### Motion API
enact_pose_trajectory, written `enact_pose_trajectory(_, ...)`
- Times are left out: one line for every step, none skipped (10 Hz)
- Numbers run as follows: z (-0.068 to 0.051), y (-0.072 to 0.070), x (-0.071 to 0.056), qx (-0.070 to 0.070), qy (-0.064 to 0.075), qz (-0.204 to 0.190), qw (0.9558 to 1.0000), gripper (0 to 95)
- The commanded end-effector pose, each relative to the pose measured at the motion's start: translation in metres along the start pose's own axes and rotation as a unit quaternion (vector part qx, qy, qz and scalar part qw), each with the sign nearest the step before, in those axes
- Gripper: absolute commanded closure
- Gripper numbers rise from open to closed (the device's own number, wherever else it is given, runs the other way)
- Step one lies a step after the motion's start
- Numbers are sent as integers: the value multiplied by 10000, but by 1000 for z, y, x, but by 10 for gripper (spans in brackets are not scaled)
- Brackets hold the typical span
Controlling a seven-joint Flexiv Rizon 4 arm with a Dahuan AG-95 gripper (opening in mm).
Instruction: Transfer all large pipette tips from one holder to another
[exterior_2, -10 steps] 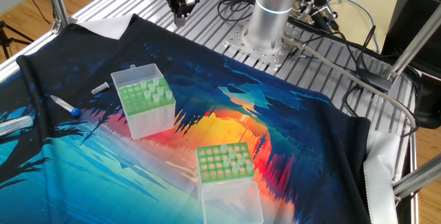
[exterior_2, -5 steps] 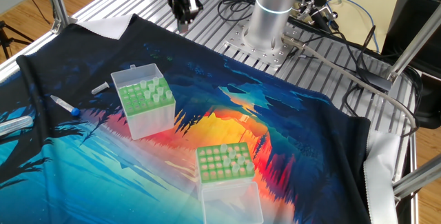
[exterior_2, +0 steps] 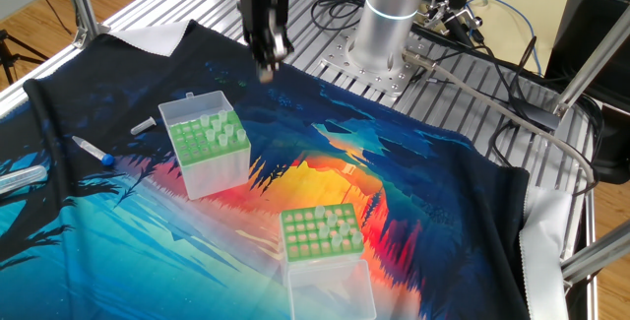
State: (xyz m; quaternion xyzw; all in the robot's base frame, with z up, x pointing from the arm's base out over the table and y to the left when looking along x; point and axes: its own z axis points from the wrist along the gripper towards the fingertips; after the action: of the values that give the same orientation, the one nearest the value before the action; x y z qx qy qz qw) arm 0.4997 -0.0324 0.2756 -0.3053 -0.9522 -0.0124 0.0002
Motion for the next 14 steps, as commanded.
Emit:
enact_pose_trajectory(6, 22, -1, 65, -69, 141, 9999, 950)
enact_pose_trajectory(8, 28, -1, 87, -87, 184, 9998, 950)
enact_pose_trajectory(11, 35, -1, 122, -116, 234, 9996, 950)
enact_pose_trajectory(12, 39, -1, 134, -123, 247, 9995, 950)
enact_pose_trajectory(13, 43, -3, 122, -80, 240, 9996, 950)
enact_pose_trajectory(11, 45, -5, 86, -49, 290, 9995, 950)
enact_pose_trajectory(12, 45, -4, 128, -4, 266, 9996, 950)
enact_pose_trajectory(12, 44, -3, 137, -28, 249, 9996, 950)
enact_pose_trajectory(12, 44, -3, 145, -67, 271, 9995, 950)
enact_pose_trajectory(12, 44, -3, 163, -116, 284, 9994, 950)
enact_pose_trajectory(12, 44, -3, 153, -147, 284, 9994, 950)
enact_pose_trajectory(12, 44, -3, 145, -158, 178, 9996, 950)
enact_pose_trajectory(12, 44, -3, 99, -129, 117, 9998, 950)
enact_pose_trajectory(12, 44, -3, 102, -123, 46, 9999, 950)
